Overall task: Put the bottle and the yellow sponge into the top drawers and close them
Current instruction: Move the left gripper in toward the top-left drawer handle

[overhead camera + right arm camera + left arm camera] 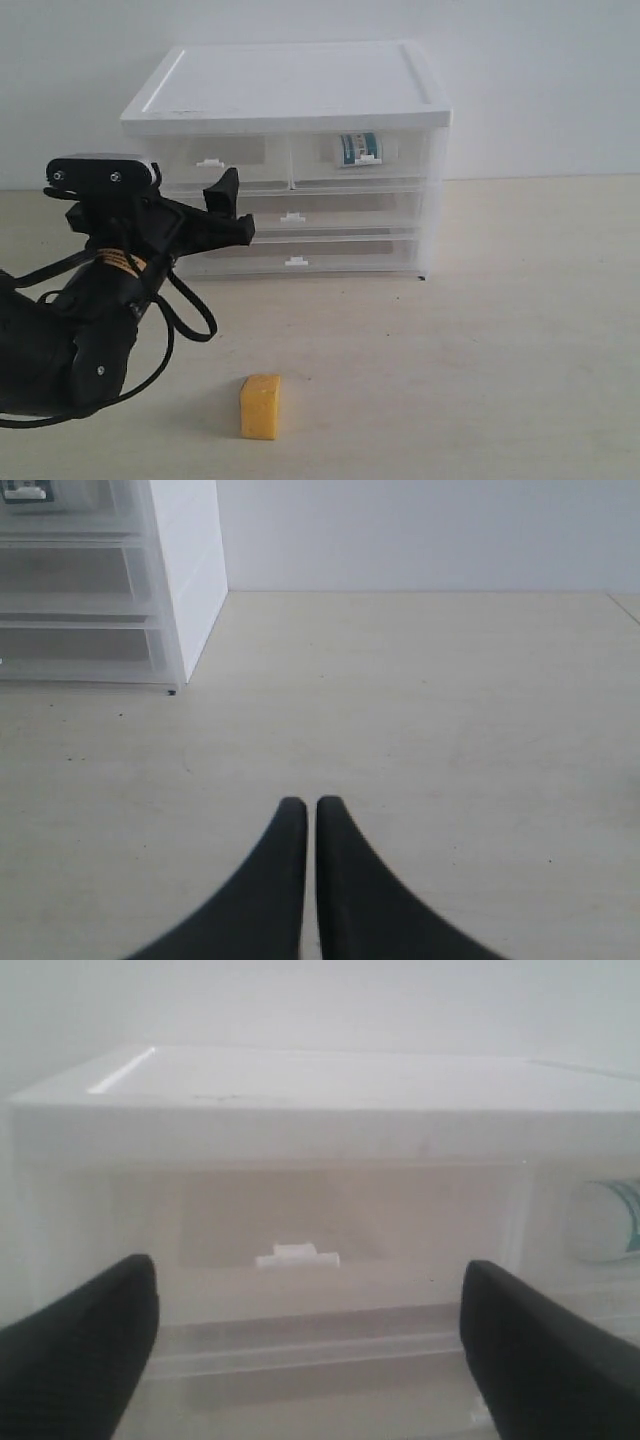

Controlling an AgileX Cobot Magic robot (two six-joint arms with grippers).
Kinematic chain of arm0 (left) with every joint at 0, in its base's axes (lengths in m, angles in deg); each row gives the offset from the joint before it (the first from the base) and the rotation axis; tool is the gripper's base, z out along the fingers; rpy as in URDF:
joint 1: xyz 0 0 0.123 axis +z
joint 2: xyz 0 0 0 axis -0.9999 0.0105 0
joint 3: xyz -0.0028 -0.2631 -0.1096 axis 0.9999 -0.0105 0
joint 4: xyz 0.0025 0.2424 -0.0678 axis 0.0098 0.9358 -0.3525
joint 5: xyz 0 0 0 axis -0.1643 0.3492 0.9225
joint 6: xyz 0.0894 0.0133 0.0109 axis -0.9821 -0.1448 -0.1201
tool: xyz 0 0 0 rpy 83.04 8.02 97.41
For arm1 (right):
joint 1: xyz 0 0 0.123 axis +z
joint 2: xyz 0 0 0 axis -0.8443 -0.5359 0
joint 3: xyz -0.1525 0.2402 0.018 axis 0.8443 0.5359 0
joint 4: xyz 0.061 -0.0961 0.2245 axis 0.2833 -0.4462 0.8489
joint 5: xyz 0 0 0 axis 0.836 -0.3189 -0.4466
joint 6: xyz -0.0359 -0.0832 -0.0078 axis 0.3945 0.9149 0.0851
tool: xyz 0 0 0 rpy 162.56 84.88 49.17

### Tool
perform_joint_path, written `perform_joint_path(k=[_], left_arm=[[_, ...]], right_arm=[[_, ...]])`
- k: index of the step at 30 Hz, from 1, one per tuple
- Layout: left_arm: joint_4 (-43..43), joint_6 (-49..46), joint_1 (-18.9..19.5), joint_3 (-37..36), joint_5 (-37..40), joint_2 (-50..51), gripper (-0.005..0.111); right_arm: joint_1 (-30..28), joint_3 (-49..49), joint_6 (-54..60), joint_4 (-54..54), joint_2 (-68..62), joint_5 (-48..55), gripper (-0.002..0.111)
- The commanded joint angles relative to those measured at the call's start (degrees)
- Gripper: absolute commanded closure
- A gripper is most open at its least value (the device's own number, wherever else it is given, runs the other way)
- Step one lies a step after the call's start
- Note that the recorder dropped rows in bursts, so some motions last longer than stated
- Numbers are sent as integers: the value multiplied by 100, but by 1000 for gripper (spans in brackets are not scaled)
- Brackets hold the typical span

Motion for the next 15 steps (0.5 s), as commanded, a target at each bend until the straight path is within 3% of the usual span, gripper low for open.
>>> perform_joint_path(k=[1,15], left_arm=[[-100,47,-24,203,-105,164,32],[-382,-136,-24,582,-105,482,32]], right_arm=[[-27,25,23,13,37,-28,107],[-27,25,23,13,37,-28,107]])
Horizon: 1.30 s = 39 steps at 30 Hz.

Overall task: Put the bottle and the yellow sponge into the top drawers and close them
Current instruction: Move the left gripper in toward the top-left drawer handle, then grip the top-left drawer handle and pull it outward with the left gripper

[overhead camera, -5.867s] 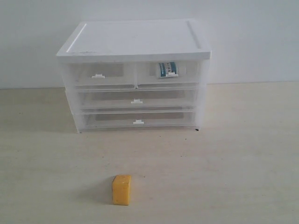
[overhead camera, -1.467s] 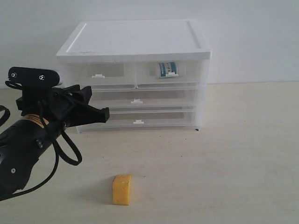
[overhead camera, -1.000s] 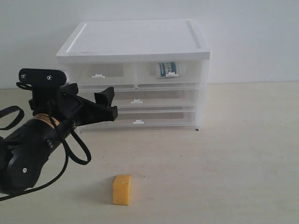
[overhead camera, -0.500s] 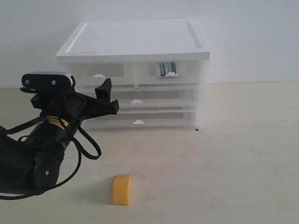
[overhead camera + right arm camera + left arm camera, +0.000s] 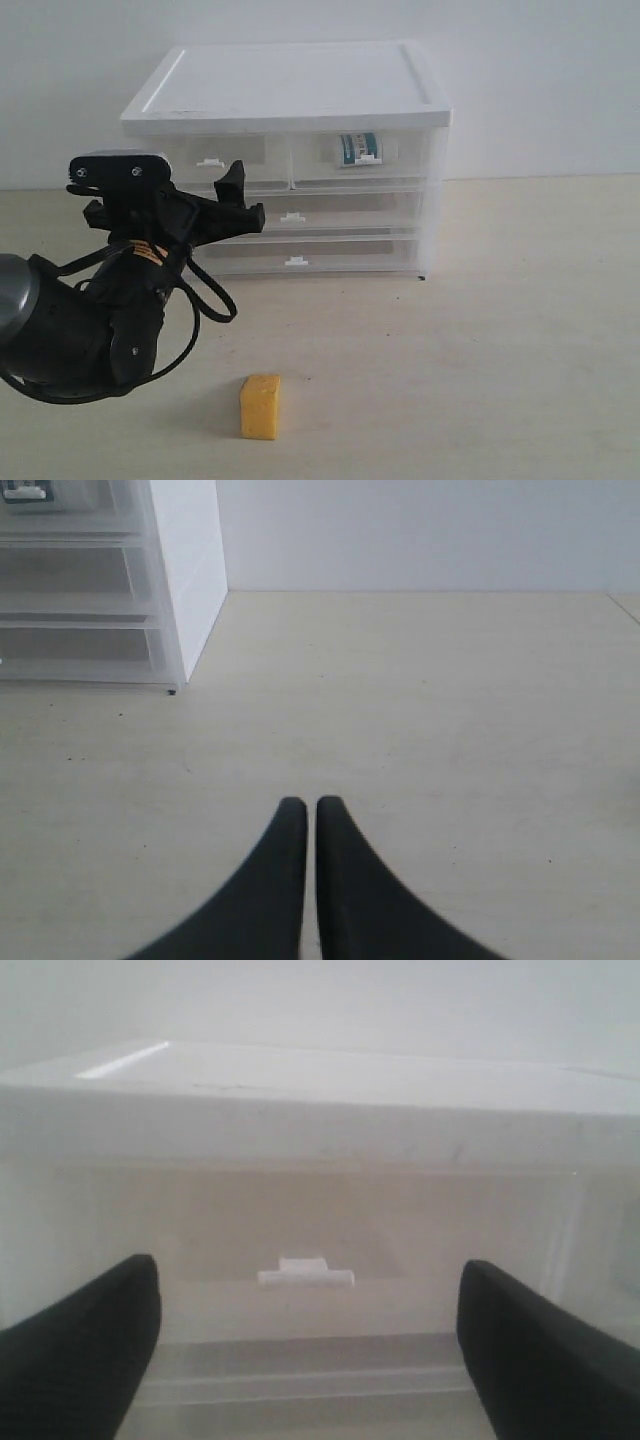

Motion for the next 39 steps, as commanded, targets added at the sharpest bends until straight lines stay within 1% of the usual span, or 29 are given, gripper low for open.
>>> perform_joint_path(k=[1,6,12,16,18,24,29,34,39], left_arm=[[-123,-149,-15,29,-74,24,32],[-140,-222,-11,29,-74,48,32],[-153,-222,-11,256,-74,49,32],[-635,-533,-11,491,17,70,32],[-696,-663,-11,538,75,110,32],[-696,-694,-11,562,75,350,32],[-681,-694,-11,562,-74,472,32],[-253,-694,-11,598,-74,472,32],[-485,-932,-1,855,-74,472,32]], right_arm=[[-27,25,23,13,37,-28,107],[-27,25,23,13,37,-28,107],[-27,25,23,13,37,-28,107],[-27,25,23,13,37,-28,107],[-27,25,23,13,37,-28,107],[-27,25,23,13,37,-28,107],[-27,25,23,13,37,-28,107],[-27,25,23,13,37,-28,107],[-27,25,23,13,37,-28,107]])
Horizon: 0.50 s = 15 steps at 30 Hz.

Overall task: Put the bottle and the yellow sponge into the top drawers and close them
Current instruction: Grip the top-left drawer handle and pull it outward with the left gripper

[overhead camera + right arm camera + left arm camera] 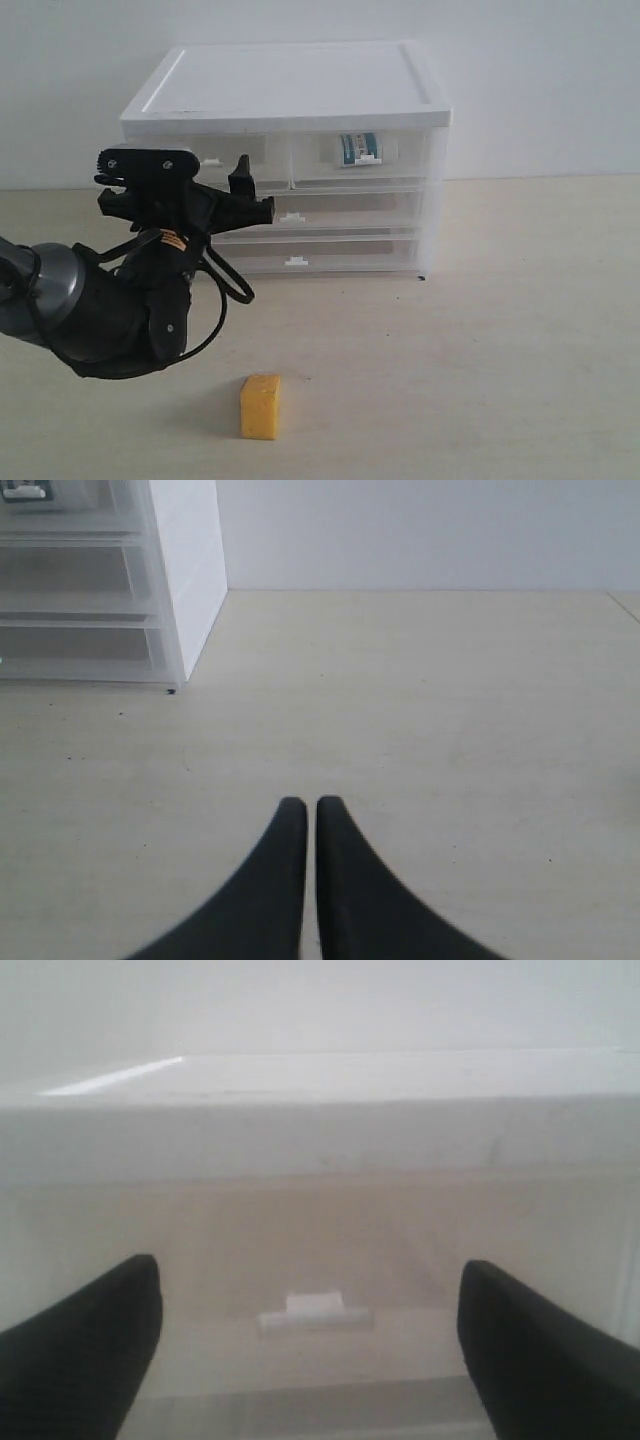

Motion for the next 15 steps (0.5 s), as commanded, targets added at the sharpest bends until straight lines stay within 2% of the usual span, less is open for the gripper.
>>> perform_joint_path(k=[1,4,9,15], left_arm=[[-185,-332,-1,229,-53,-16,32],[-517,-551,49,379,299,-16,32],[-501,-541,209,379,590,-16,32],[-501,-541,241,379,589,-16,65]], right_arm=[[-27,25,23,13,37,-38,107],[-27,25,23,13,37,-38,107],[-27,25,23,13,37,-38,107],[-27,25,23,13,37,-38,107]])
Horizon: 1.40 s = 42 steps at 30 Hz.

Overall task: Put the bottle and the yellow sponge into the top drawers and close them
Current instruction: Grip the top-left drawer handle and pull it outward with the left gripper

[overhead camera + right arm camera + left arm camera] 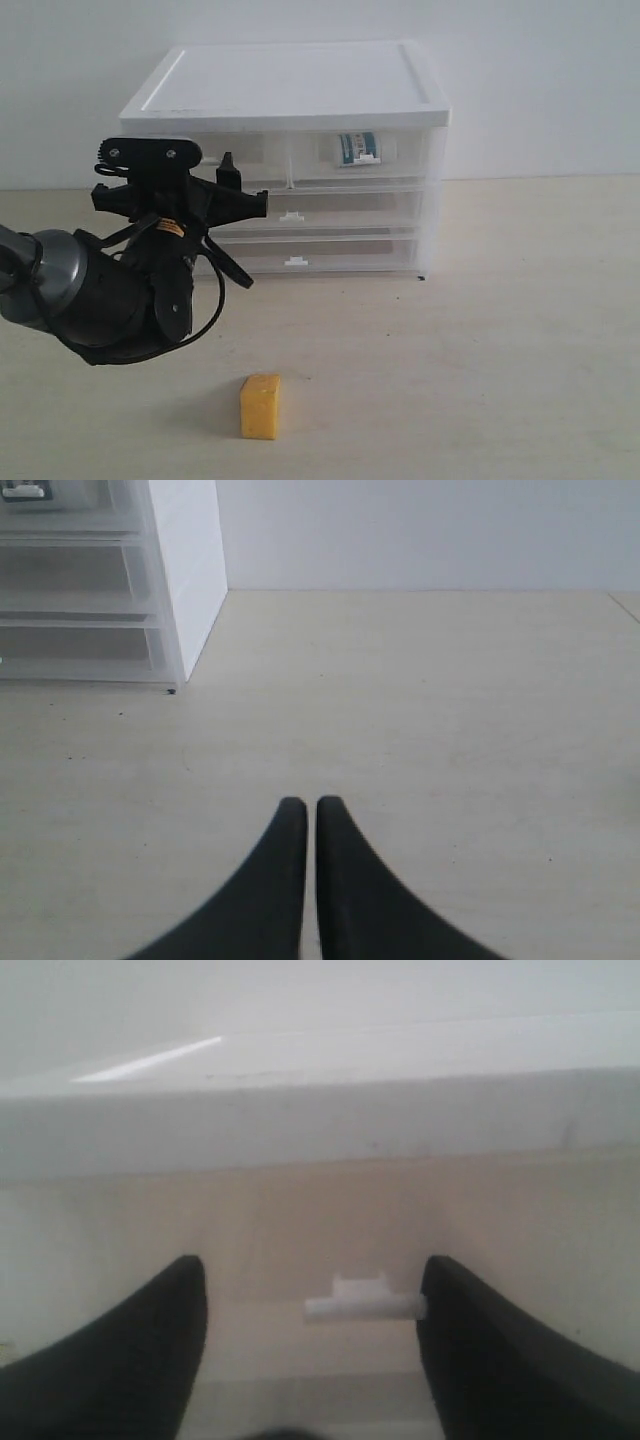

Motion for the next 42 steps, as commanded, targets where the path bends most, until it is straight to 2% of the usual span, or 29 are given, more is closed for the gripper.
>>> perform_joint_path(k=[1,4,6,13,21,37,42], left_arm=[[13,5,166,117,207,-6,73],[13,5,166,117,207,-6,94],[13,-19,166,117,207,-6,102],[-91,-42,139,31,207,-45,102],[-281,-155,-104,-517,184,-635,102],[-1035,-282,-906,-1450,175,-1525,102],[-1669,-760,-1239,-1546,58,-1675,102]], right_arm=[[-27,25,23,13,37,-38,107],[-27,25,23,13,37,-38,107],[-27,25,23,13,37,-38,107],[-27,25,23,13,37,-38,107],[-27,25,23,13,37,-38,107],[-27,25,23,13,37,-38,107],[-27,25,23,13,37,-38,107]])
